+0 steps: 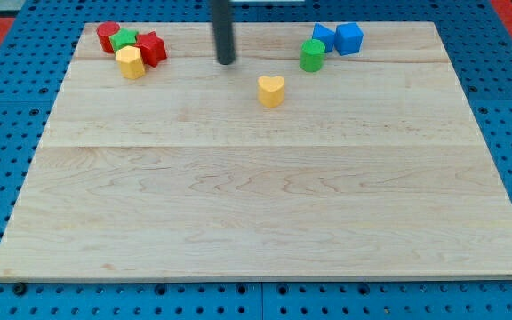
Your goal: Slide the yellow heart towards green circle
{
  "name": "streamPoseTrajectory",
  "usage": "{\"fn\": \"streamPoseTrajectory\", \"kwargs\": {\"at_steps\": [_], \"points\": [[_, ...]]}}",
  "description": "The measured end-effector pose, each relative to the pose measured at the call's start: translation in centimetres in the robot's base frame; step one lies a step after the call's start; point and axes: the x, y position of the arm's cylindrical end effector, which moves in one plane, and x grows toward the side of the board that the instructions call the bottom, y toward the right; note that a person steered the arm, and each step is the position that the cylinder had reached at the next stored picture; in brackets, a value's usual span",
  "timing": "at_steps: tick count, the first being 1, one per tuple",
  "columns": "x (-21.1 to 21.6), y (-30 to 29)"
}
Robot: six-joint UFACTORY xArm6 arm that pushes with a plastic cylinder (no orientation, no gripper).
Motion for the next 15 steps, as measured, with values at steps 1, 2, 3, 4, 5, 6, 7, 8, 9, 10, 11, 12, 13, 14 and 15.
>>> {"fn": "streamPoseTrajectory", "kwargs": {"at_steps": [1,2,3,4,5,6,7,8,9,10,11,12,13,14,15], "points": [[2.6,7.0],[6.5,9.5],[9.0,8.0],[9.0,5.2],[9.0,1.6],[9.0,-1.8],[8.8,-3.6],[8.5,-4.8],[8.1,-5.5],[7.8,-6.3],[7.4,-7.0],[7.1,-7.7],[6.9,-8.3],[6.8,-8.8],[6.6,-9.1]]}}
